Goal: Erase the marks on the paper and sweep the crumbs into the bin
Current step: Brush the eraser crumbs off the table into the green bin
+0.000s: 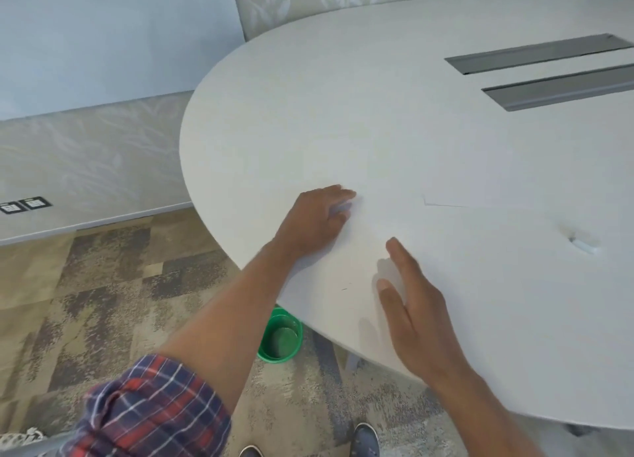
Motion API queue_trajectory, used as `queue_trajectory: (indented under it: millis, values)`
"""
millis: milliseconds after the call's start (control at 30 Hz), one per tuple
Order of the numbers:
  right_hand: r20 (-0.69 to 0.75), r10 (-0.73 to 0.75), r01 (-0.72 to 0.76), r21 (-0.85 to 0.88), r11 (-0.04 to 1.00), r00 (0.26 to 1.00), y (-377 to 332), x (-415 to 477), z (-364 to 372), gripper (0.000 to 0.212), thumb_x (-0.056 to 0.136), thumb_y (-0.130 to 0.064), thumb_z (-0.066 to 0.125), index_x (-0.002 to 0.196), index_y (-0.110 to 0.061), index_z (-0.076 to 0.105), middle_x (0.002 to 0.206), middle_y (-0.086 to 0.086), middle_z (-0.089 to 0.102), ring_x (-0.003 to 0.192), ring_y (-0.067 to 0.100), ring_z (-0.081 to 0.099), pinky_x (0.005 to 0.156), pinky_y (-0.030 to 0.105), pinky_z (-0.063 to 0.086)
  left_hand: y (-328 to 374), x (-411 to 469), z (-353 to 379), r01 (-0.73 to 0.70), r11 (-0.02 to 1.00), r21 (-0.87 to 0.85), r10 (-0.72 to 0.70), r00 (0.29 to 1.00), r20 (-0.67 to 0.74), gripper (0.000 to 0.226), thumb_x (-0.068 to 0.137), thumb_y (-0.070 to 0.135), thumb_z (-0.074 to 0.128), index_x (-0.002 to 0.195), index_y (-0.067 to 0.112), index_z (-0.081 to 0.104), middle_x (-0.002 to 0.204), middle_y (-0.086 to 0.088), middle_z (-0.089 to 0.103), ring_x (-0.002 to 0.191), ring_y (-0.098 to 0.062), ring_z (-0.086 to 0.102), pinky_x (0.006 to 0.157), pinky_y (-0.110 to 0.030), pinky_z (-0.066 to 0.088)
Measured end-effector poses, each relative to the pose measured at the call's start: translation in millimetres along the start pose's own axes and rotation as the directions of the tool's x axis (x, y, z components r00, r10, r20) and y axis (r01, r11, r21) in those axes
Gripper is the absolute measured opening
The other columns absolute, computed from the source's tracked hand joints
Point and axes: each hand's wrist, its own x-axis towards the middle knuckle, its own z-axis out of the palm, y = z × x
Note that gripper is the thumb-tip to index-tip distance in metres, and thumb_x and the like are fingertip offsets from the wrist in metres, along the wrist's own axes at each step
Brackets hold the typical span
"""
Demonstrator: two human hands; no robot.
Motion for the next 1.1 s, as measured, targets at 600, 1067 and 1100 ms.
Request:
queue_trajectory:
  millis: [600,1067,1100]
  values:
    - [0.232,-0.462,0.465,0.045,0.884,0.856,-124,-12,210,0.050,0.098,-0.008,0.065,0.145,0.002,0.053,0.148,0.011,0.058,0.141,0.017,0.052,0.116,0.027,0.041,-180,-221,-113,0.233,0.669,-0.705,-0.696,0.530,-0.485,0.029,0.099,-0.002,0.063,0.122,0.009,0.075,0.115,-0.004,0.079,0.109,-0.013,0.074,0.102,-0.041,0.059]
    - [0.412,0.369,-0.383,-0.052,0.922,0.833,119,20,417,0.048,0.104,-0.019,0.058,0.151,-0.013,0.048,0.149,0.005,0.058,0.129,0.010,0.058,0.102,0.022,0.045,-378,-311,19,0.530,0.284,-0.799,-0.938,0.325,-0.118,0.042,0.103,0.009,0.065,0.144,0.015,0.060,0.135,0.002,0.068,0.122,-0.010,0.063,0.113,-0.035,0.049]
    - [0.419,0.398,-0.406,-0.074,0.911,0.816,145,19,431,0.049,0.104,-0.018,0.058,0.152,-0.012,0.046,0.151,0.006,0.057,0.130,0.012,0.057,0.103,0.024,0.045,-398,-314,38,0.538,0.260,-0.802,-0.945,0.313,-0.096,0.043,0.103,0.009,0.065,0.145,0.015,0.060,0.136,0.002,0.067,0.123,-0.012,0.062,0.113,-0.035,0.048]
